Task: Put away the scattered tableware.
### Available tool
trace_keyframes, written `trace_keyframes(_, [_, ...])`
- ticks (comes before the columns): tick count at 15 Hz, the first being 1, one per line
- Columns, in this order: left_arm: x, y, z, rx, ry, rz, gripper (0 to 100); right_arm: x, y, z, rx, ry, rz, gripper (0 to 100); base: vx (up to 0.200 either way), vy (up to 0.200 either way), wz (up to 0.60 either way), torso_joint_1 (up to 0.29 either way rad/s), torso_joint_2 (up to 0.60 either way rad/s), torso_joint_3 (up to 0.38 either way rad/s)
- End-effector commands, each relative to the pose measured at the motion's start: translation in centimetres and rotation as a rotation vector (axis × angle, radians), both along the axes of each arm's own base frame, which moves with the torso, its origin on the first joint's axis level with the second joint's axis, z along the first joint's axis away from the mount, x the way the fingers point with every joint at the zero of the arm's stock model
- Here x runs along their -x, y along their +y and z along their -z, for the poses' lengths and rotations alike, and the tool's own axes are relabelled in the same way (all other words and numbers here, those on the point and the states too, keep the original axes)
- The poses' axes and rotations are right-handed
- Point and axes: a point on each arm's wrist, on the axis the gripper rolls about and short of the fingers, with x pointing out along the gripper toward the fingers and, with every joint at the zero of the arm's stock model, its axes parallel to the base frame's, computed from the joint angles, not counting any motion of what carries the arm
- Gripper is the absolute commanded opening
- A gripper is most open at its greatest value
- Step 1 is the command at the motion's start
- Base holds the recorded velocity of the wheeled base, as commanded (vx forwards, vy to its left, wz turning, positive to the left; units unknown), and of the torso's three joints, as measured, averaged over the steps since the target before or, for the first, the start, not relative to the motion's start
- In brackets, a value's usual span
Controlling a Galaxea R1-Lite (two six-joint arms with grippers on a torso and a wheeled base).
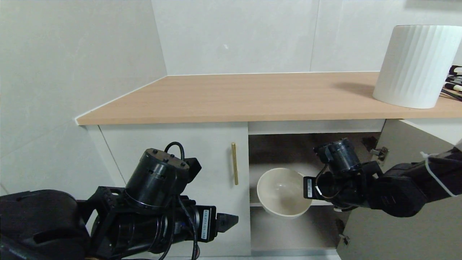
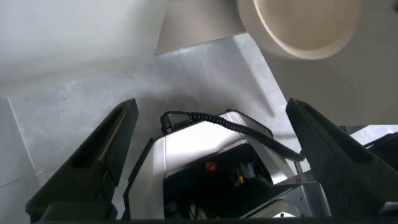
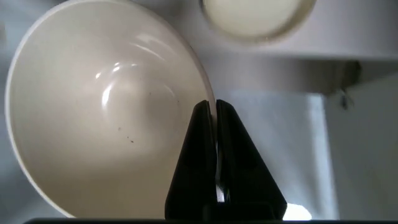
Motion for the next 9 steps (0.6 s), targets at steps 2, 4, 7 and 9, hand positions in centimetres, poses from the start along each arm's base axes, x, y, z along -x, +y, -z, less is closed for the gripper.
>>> trace_keyframes(2, [0.0,0.0,0.0,0.001,-0.001,0.0,100,-4.1,-0.8,4.6,-0.009,-0.041,0.131,0,0.0,0.0,0.0,0.0,0.0,0.0])
trace_keyframes(4, [0.0,0.0,0.0,0.0,0.0,0.0,100,-5.6,-0.5,6.0,0.01,-0.065,0.173,0,0.0,0.0,0.0,0.0,0.0,0.0])
trace_keyframes(7, [0.0,0.0,0.1,-0.002,0.002,0.0,100,-7.8,-1.6,6.5,0.011,-0.09,0.249,0,0.0,0.0,0.0,0.0,0.0,0.0])
trace_keyframes(9, [0.0,0.0,0.2,-0.004,0.005,0.0,100,-9.0,-2.3,6.8,0.002,-0.103,0.313,0,0.0,0.0,0.0,0.0,0.0,0.0])
